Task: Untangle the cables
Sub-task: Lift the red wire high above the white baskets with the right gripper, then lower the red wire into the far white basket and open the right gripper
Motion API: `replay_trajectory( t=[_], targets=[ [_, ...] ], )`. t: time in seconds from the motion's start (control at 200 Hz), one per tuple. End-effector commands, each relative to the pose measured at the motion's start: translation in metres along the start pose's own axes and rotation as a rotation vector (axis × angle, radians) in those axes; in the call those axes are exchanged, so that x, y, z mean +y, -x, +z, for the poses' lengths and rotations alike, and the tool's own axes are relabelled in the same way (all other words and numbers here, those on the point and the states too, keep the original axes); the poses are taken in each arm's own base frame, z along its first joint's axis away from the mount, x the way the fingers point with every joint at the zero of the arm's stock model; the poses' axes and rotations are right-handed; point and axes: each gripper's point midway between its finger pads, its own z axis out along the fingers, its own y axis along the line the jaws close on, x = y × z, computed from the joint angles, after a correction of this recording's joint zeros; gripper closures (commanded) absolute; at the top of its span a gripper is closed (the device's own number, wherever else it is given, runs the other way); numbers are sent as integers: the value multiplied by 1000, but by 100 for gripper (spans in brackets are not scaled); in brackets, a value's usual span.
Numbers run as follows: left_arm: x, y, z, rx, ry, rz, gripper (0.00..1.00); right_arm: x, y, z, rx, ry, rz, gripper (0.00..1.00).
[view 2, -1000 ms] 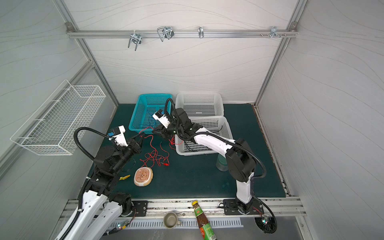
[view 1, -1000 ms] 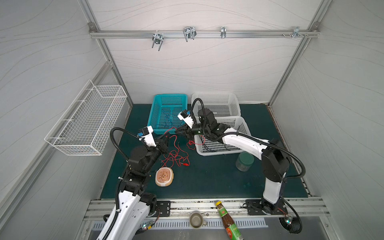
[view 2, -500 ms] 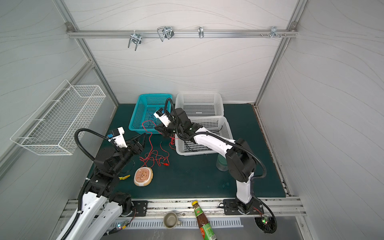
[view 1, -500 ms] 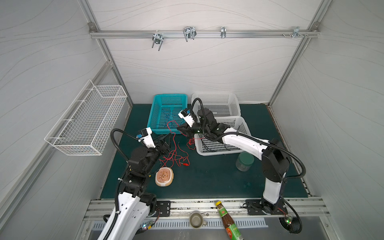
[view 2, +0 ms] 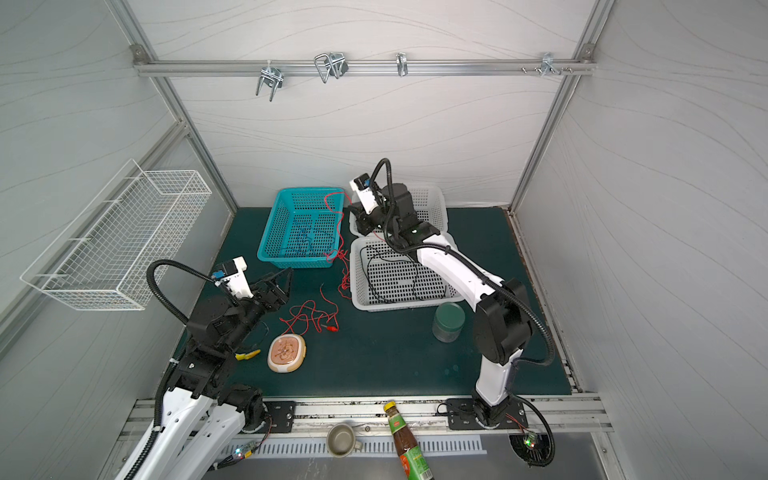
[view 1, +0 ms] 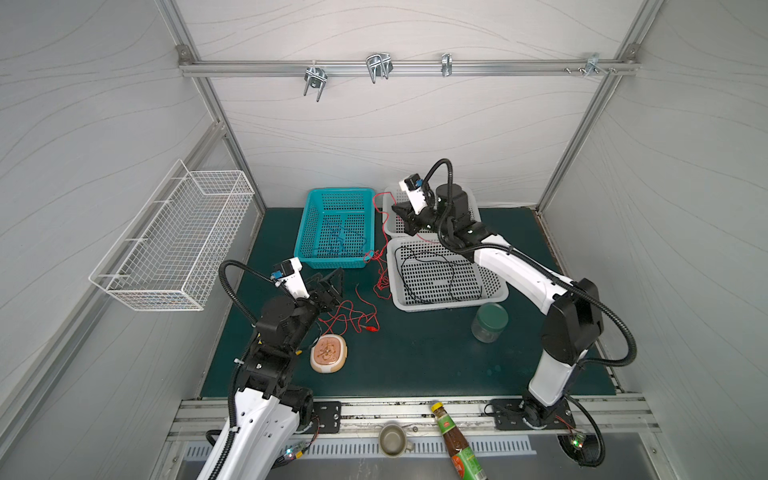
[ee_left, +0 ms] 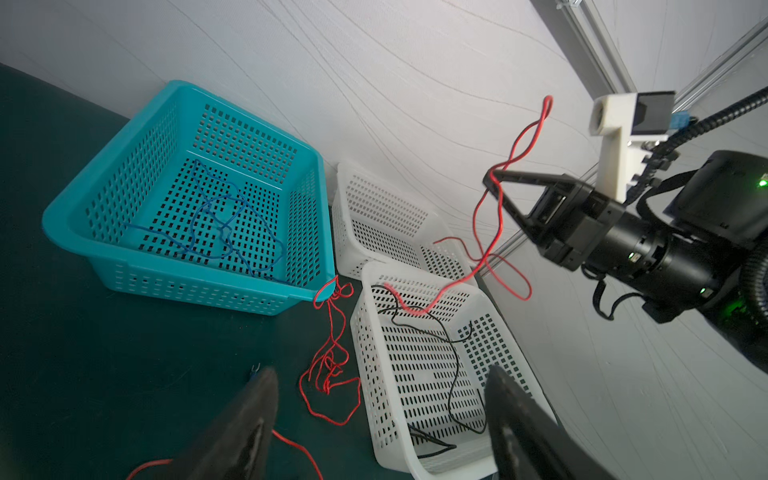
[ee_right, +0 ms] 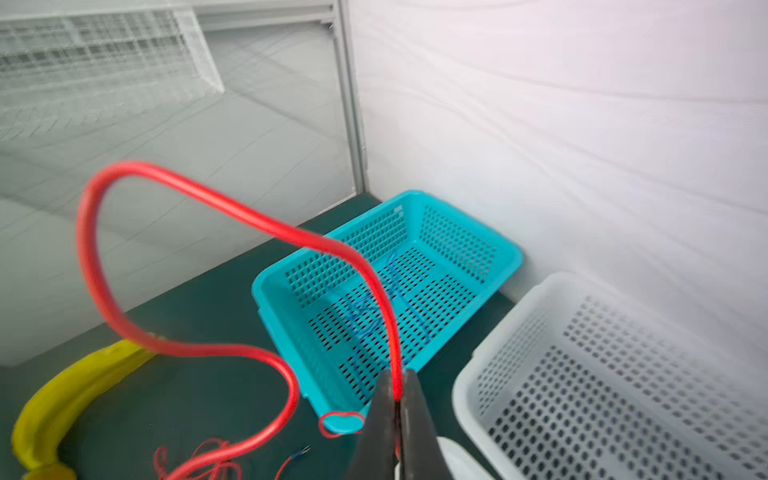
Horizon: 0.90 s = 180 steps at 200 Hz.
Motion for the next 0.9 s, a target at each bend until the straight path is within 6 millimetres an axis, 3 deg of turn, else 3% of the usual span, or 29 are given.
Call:
replay_trajectory(
  t=[0.0,0.08,0.17,0.345,0.5,0.75,0.895],
  targets=[
    [6,0,2,-16,21,2,21,-32,26,-4,-57,-58,-60,100],
    [10,-4,4,-10,30,1,21,-55,25,3,-61,-64,-65,100],
    [13,-8,6,2,38,0,21,-80,12,18,-54,-56,-59,100],
    [15,-13,6,20,43,-5,21,-133,-26,49,-30,-87,-28,100],
    [17,-16,4,27,47,-14,20,-164,-61,71,-9,-114,5,100],
    [20,-21,4,37,54,-28,20,-213,-114,80,84,-286,99,100],
    [22,-25,7,50,55,-41,20,-222,-136,79,120,-299,156,82]
  ],
)
